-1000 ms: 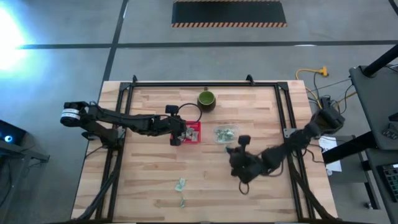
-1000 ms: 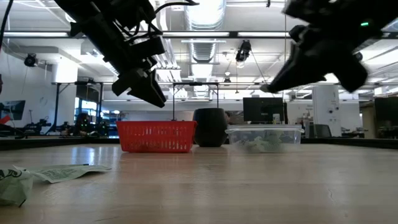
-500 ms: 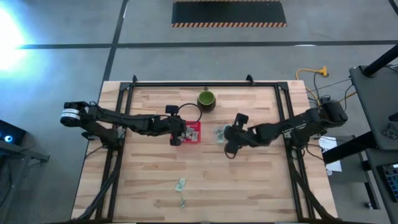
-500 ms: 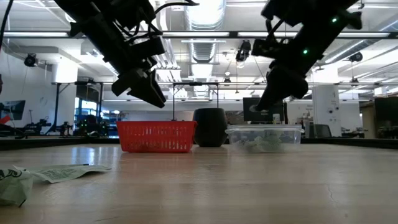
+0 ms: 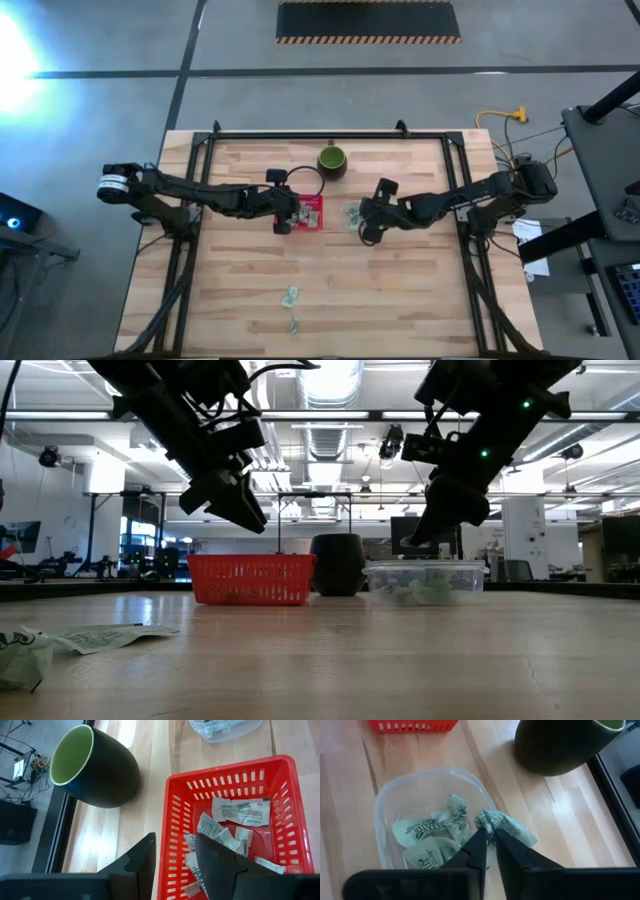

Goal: Pick and place items into bin
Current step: Put the stevia packet into the transparent bin, then put the stevia packet into the red bin

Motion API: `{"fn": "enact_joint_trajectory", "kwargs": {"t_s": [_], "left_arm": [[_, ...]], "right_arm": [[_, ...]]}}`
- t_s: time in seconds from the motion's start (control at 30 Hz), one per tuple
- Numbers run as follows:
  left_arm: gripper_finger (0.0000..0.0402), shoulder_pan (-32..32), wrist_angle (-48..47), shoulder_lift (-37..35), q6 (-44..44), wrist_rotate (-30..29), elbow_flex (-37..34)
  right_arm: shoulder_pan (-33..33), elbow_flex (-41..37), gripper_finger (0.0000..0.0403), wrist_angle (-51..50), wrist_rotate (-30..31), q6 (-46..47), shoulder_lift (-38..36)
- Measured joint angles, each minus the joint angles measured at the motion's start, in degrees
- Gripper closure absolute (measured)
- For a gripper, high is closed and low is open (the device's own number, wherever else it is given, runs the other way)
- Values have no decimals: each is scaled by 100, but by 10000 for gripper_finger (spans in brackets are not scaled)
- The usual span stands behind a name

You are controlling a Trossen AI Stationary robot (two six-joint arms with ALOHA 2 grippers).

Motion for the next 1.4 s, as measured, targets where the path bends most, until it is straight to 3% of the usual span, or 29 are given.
{"fn": "enact_joint_trajectory", "kwargs": {"t_s": [0.3, 0.5, 0.8, 1.13, 1.4], "left_arm": [[280, 0, -2, 0, 22, 0, 0], [280, -165, -43, -161, 55, -4, 22], [282, -1287, -284, -765, -228, -27, 26], [282, -2915, -305, -291, -746, 23, 11], [282, -3434, 72, 478, -1235, 1087, 35]], "right_arm": [[-4, -19, 296, 18, 44, -80, 0], [16, -19, 272, -9, 48, -412, -5], [231, -19, 284, -375, 60, -343, -260], [562, -19, 306, -490, 54, -274, -646], [713, -20, 320, -490, 47, -278, -719]]}}
